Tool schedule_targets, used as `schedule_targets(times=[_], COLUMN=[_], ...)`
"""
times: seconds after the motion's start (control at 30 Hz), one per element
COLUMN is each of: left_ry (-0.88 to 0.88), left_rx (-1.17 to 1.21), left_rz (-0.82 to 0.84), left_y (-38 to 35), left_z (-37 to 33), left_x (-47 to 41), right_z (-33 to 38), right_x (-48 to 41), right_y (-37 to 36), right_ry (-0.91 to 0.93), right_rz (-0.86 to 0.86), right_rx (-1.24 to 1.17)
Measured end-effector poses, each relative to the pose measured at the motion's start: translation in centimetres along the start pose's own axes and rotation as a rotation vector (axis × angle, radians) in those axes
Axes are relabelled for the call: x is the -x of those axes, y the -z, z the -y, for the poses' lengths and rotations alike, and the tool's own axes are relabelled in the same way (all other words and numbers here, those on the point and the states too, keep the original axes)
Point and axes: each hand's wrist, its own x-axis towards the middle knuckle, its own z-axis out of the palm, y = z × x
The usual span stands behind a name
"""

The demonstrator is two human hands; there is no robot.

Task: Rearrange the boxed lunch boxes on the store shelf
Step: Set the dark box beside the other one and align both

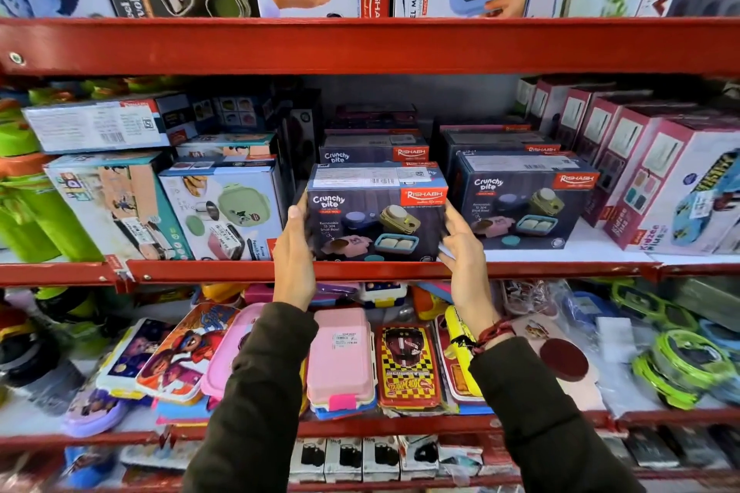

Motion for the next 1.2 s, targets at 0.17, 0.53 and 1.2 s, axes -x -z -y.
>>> schedule_targets(times=[0.17, 0.53, 1.2], left_ry=[-0.025, -0.358, 0.088], left_rx=[-0.023, -0.051, 0.025], left_rz=[0.027, -0.335, -0.03], left_y=[-0.3, -6.4, -26.0], left_z=[-0.3, -0.6, -1.8], left_x=[0.4, 5.7, 6.8], right_z=[0.2, 0.3, 1.0], right_x=[0.3, 2.0, -4.5], right_y=[0.2, 4.6, 19.9], right_ry=[0.024, 0.087, -0.05], right_rz=[0.031, -0.164, -0.207], right_rx=[0.013, -0.011, -0.029])
